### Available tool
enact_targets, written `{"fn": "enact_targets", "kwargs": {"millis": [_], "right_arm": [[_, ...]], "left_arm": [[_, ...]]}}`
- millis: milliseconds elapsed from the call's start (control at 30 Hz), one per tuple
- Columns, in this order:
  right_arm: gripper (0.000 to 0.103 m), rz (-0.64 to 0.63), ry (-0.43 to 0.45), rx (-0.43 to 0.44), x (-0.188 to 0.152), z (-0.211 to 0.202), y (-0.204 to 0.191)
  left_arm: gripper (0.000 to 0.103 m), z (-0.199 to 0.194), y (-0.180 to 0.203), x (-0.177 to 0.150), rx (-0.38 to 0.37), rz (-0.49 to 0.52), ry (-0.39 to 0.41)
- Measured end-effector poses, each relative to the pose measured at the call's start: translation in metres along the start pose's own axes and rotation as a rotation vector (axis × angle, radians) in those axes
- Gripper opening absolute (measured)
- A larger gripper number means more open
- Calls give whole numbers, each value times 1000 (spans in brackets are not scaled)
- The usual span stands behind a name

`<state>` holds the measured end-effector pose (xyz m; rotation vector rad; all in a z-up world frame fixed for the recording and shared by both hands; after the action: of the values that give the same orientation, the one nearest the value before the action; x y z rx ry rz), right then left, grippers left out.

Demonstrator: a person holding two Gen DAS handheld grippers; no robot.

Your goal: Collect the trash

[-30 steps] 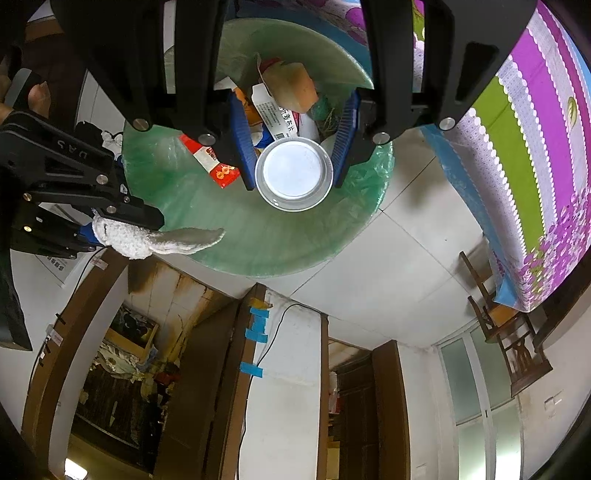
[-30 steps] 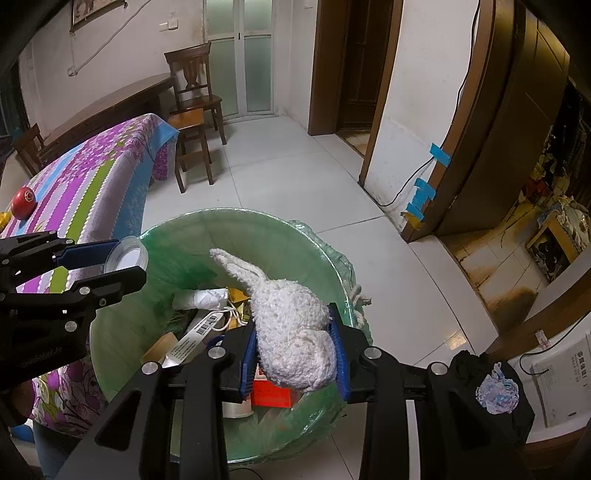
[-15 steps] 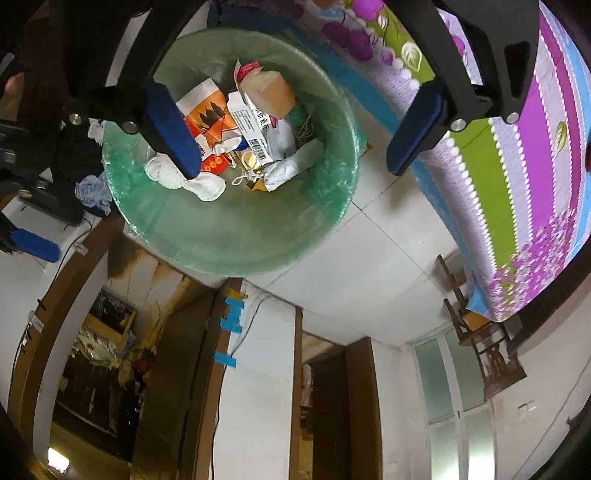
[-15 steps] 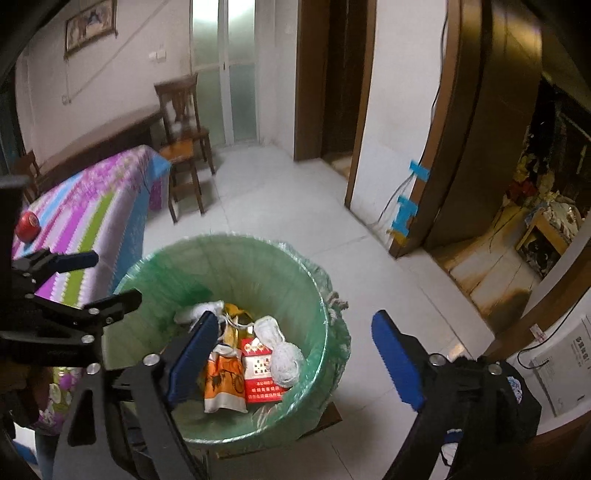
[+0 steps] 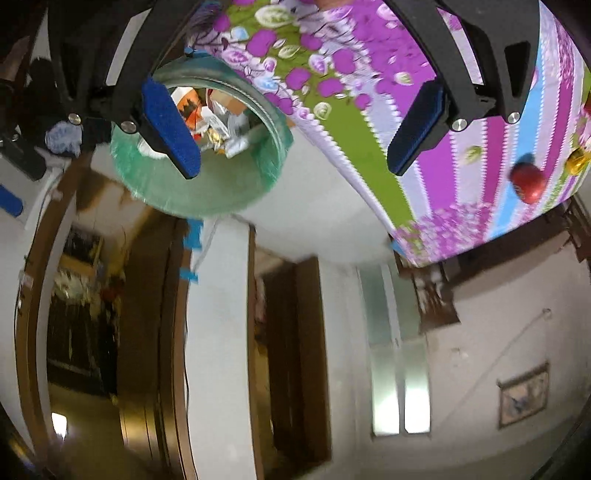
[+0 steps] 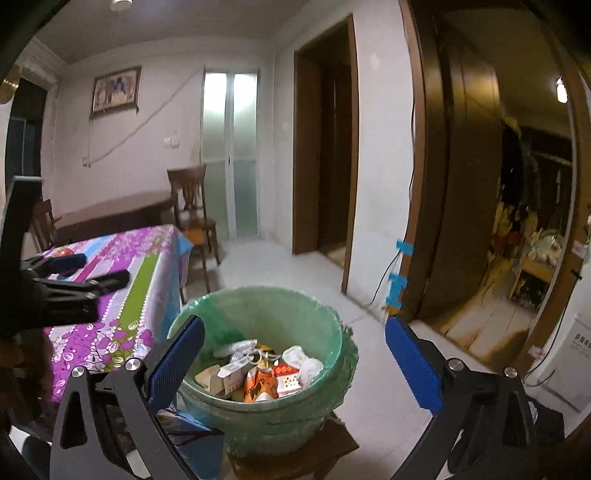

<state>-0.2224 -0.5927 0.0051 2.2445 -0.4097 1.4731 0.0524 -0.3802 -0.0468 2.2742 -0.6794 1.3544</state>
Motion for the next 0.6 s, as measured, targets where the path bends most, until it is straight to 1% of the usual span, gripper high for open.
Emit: {"fn": "enact_targets", "kwargs": {"millis": [67, 133, 167, 233, 300, 367, 433, 500, 600], "right_arm": [[98, 16, 15, -5, -6, -12, -1], [98, 26, 19, -13, -12, -24, -5], [98, 24, 26, -20, -14, -30, -7], [98, -4, 53, -50, -13, -40, -12], [98, -25, 75, -82, -12, -48, -18], [98, -5, 78, -92, -16, -51, -17], [98, 25, 58, -72, -23, -50, -19], [98, 24, 31, -63, -27, -43, -21], [98, 26, -6, -21, -33, -41, -25]], "left_arm": [[98, -23, -2, -1, 19, -5, 77], [98, -39, -3, -6, 29, -5, 126], [98, -42, -1, -7, 22, -6, 133], [98, -47, 4, -16, -23, 3, 111], [98, -48, 7, -20, -29, 16, 115], [98, -47, 7, -23, -51, 15, 97], [98, -47, 8, -24, -63, 15, 80], [98, -46, 5, -24, -52, 24, 74], [98, -46, 0, -28, -52, 16, 60]]}}
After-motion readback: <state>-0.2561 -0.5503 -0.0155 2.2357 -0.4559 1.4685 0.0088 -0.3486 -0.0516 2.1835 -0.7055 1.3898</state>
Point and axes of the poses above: each gripper's, at about its wrist camera, not at the fingertips, and z roughly the way its jaws point, y to its right, x to its top, the point moved 7 cm from there along z, roughly the way its jaws point, and after that the axes turned 10 degrees about -z, right-handed, at the moved point
